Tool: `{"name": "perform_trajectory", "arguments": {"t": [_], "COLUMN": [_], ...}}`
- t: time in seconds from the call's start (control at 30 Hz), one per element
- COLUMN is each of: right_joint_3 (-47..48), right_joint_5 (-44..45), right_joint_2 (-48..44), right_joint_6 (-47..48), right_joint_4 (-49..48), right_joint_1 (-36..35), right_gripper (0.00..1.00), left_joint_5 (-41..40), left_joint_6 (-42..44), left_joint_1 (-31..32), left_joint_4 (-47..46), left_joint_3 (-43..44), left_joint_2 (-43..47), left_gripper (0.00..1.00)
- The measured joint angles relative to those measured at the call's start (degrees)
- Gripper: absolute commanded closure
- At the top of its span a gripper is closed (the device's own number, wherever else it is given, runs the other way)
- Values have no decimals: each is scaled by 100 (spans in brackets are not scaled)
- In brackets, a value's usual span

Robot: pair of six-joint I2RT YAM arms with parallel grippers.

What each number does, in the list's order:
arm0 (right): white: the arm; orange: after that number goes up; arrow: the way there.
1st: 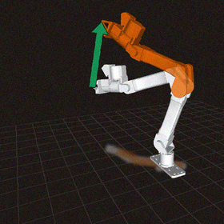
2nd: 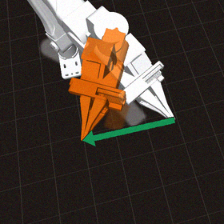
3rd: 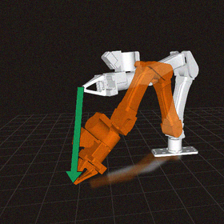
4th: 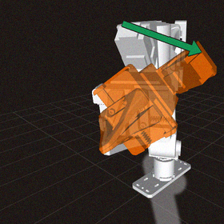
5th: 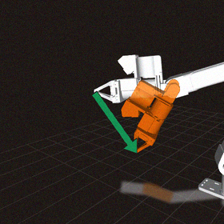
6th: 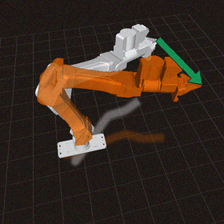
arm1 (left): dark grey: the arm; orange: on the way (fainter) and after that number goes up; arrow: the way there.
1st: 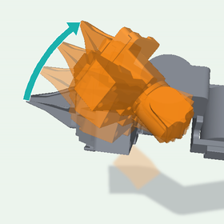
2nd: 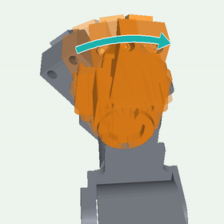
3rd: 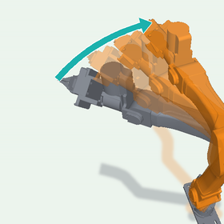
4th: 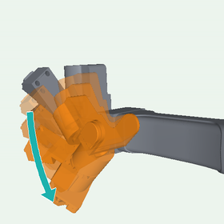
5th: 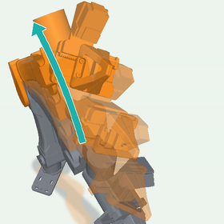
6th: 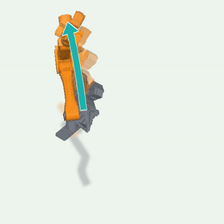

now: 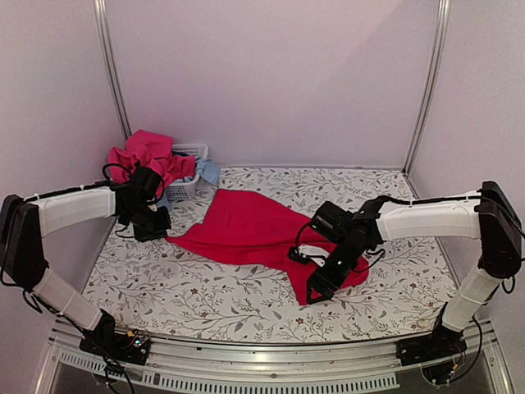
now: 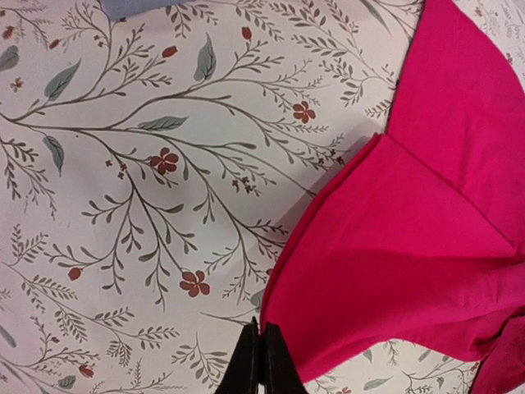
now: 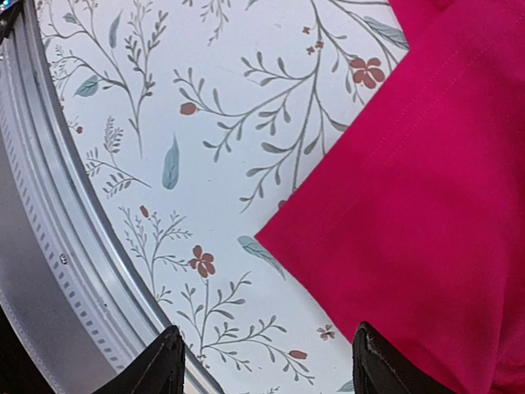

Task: Fold and stack the mixed laundry pile
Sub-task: Flatten out the crumpled T-shirt at the center of the board.

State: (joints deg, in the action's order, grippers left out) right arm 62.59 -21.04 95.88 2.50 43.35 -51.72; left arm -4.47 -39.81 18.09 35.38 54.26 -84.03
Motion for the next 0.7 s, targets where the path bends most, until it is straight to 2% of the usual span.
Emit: {"name": "perform_trajectory", "arguments": {"t": [0.4, 0.57, 0.63, 0.67, 0.7], "right_joint_3": [-190, -26, 42, 76, 92], "right_joint_5": [1246, 2103, 2306, 2374, 2424], "right_joint_2": [568, 817, 896, 922, 940], "right_joint_6": [-118, -306, -428, -538, -595], "right_joint_4": [-540, -619, -658, -710, -754], "right_joint_1": [-575, -879, -931, -942, -953], "right_gripper": [32, 60, 78, 94, 99], "left_joint_5": [50, 68, 68, 68, 70], "left_joint_6": [120, 125, 125, 125, 125], "left_joint_1": [0, 0, 0, 0, 0], "left_joint_4": [-2, -4, -2, -2, -2], "left_joint_3": [0, 0, 0, -2, -2], "left_joint_2": [-4, -2, 4, 13, 20], "left_gripper": [100, 100, 100, 100, 100]}}
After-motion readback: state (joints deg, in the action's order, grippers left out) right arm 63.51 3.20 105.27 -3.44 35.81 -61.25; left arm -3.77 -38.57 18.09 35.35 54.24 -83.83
